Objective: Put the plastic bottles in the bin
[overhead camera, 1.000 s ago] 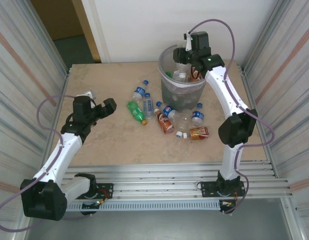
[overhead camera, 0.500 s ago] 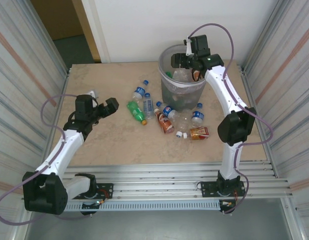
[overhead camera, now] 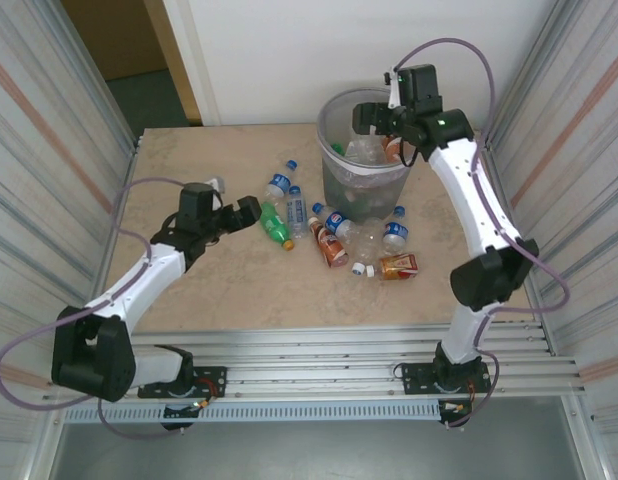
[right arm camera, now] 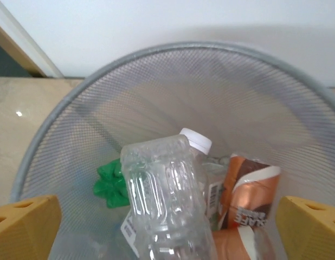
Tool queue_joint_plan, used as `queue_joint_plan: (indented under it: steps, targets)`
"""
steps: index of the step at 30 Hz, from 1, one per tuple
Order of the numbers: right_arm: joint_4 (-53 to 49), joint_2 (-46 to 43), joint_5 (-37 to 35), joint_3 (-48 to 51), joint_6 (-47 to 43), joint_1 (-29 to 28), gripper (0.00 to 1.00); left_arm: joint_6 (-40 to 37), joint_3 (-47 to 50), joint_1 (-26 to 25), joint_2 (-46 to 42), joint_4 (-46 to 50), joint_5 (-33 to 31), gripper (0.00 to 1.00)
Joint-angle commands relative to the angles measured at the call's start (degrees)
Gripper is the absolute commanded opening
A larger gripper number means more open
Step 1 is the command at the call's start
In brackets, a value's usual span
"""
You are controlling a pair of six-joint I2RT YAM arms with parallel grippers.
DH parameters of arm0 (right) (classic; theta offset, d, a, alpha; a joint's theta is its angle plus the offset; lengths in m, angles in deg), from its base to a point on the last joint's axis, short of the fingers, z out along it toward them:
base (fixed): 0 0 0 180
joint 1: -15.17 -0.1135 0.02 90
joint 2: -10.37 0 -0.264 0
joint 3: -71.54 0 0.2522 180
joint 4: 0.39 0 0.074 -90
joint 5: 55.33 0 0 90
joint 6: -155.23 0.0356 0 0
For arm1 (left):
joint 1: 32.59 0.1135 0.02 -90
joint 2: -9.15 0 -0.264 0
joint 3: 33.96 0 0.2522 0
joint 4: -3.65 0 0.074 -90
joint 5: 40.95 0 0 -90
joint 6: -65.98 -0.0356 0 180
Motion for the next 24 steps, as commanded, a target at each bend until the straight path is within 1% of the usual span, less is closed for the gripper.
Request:
queue_joint_plan:
  steps: [1, 5, 12, 15, 18, 24]
  targets:
    - [-0.51, -6.99, -4.11, 5.36, 0.00, -0.60, 0.98, 0.82, -3.15, -1.93, 2.28, -0.97, -3.17, 0.97]
    - [0.09, -14.41, -7.21, 15.17, 1.66, -0.61, 0.98, 2.07, -5.43, -3.49, 6.72, 0.30, -5.81, 0.96]
    - [0.23, -29.31, -14.90, 33.72, 6.39, -0.39, 0.98, 3.17, -9.90, -4.78, 14.94, 1.66, -5.38, 0.96]
    - [0.13, -34.86, -16.74, 41.04, 8.86, -0.15, 0.98, 3.46, -11.46, -5.09, 17.33, 2.45, -5.84, 0.96]
    - [-0.56, -38.73, -17.89, 47.16, 11.01, -0.07, 0.98, 3.52, -12.57, -5.31, 19.71, 3.11, -5.93, 0.96]
    - [-4.31, -41.79, -19.19, 54.08, 14.01, -0.04, 0.98, 3.36, -14.45, -5.57, 24.32, 3.12, -5.41, 0.95]
